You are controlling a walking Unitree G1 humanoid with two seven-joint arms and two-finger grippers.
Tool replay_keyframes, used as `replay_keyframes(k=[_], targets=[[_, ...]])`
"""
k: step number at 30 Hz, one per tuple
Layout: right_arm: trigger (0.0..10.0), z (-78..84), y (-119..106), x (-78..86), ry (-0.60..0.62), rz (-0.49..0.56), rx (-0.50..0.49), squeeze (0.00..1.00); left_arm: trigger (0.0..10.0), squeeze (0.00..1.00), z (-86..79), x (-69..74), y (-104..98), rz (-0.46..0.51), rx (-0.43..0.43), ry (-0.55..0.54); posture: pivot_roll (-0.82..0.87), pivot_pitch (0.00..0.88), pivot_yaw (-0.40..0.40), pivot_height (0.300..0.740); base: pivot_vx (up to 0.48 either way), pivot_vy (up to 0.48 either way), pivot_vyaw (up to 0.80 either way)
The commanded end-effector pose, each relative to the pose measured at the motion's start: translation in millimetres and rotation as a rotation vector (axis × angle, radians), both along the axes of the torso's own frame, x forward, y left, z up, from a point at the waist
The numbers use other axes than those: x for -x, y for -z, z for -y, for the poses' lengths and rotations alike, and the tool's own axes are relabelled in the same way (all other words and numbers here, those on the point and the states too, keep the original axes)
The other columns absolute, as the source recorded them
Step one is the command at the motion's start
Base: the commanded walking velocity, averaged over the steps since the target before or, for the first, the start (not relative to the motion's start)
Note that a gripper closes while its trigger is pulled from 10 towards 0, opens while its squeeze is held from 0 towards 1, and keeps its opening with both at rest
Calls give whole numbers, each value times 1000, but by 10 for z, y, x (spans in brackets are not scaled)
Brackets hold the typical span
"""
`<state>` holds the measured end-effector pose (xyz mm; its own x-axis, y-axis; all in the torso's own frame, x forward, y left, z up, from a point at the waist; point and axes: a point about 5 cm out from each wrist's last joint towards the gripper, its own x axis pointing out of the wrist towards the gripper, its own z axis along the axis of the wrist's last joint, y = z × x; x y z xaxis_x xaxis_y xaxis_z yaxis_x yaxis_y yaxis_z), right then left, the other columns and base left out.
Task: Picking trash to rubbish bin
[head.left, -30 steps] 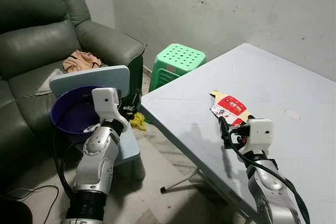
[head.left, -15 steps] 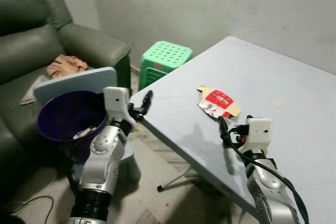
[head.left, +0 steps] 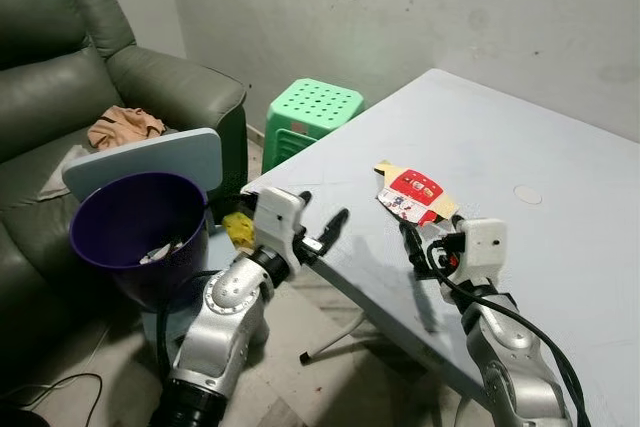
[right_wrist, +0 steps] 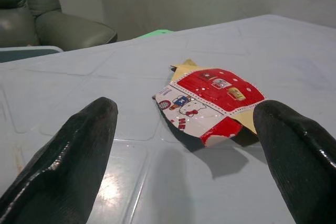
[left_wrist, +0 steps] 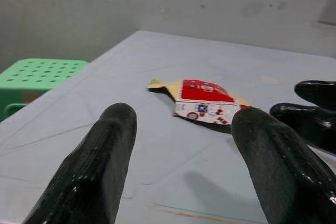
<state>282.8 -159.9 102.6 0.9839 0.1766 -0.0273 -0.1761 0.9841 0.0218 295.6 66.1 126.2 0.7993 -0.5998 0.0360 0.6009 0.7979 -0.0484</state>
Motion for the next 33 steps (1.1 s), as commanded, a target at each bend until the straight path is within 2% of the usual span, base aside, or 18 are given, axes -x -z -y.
replay_keyframes(k=[1,7,8,12,13,18,22,25,33], targets=[[10000,38,-5,-17,2,-3,12,0,10000,0,34,13,-61,23,1,16,-43,0,-46,740,0,0,0],[10000,7,3,-13,-18,-16,2,0,10000,0,90,49,-97,29,16,45,-47,0,-50,740,0,0,0],[10000,-7,18,-15,-25,-35,-36,0,10000,0,97,62,-102,30,20,51,-47,0,-51,740,0,0,0],[10000,-24,29,-31,-64,-64,-77,0,10000,0,83,85,-104,28,29,45,-47,0,-56,740,0,0,0],[10000,-21,31,-60,-63,-81,-131,0,10000,0,57,93,-101,26,32,34,-45,0,-59,740,0,0,0],[10000,-2,27,-141,-77,-88,-127,0,10000,0,-62,96,-94,12,40,-4,-30,0,-68,740,0,0,0],[10000,-18,13,-227,-101,-100,-143,0,10000,0,-198,30,-112,14,29,-46,-15,0,-74,740,0,0,0],[10000,-49,-26,-311,-116,-106,-188,0,10000,0,-334,-33,-144,26,13,-86,-4,0,-77,740,0,0,0],[10000,-111,-24,-419,-141,-141,-278,0,10000,0,-479,-94,-210,48,-9,-117,12,0,-78,740,0,0,0]])
